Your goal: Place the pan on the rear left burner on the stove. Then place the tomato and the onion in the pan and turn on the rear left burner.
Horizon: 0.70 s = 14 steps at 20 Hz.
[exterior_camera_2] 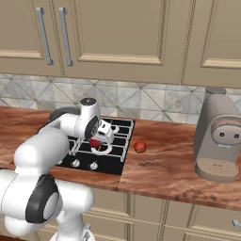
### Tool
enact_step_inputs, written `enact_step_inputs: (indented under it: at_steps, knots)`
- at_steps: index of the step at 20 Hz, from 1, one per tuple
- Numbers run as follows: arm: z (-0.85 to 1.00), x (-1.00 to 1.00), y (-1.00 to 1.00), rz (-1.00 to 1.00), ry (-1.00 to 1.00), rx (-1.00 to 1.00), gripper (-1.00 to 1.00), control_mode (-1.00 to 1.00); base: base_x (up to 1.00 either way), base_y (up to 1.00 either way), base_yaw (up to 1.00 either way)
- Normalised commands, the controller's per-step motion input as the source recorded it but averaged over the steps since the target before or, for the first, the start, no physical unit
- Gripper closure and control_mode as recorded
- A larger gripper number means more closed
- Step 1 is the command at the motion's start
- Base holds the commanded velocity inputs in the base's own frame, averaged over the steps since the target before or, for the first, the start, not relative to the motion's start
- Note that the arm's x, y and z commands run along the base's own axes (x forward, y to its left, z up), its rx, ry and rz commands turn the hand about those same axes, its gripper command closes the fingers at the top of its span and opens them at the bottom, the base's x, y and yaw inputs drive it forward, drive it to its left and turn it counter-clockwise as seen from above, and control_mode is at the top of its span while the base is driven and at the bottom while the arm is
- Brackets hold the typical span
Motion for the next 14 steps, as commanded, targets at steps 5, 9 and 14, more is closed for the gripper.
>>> enact_step_inputs:
  at_steps: [5, 9, 14]
  knots:
    - [0.25, 0.00, 0.41, 0.00, 0.00, 0.00, 1.00, -1.00, 0.00, 0.00, 0.00]
    - [0.25, 0.00, 0.40, 0.00, 0.00, 0.00, 1.00, -1.00, 0.00, 0.00, 0.00]
    - [0.21, 0.00, 0.39, 0.00, 0.00, 0.00, 1.00, -1.00, 0.00, 0.00, 0.00]
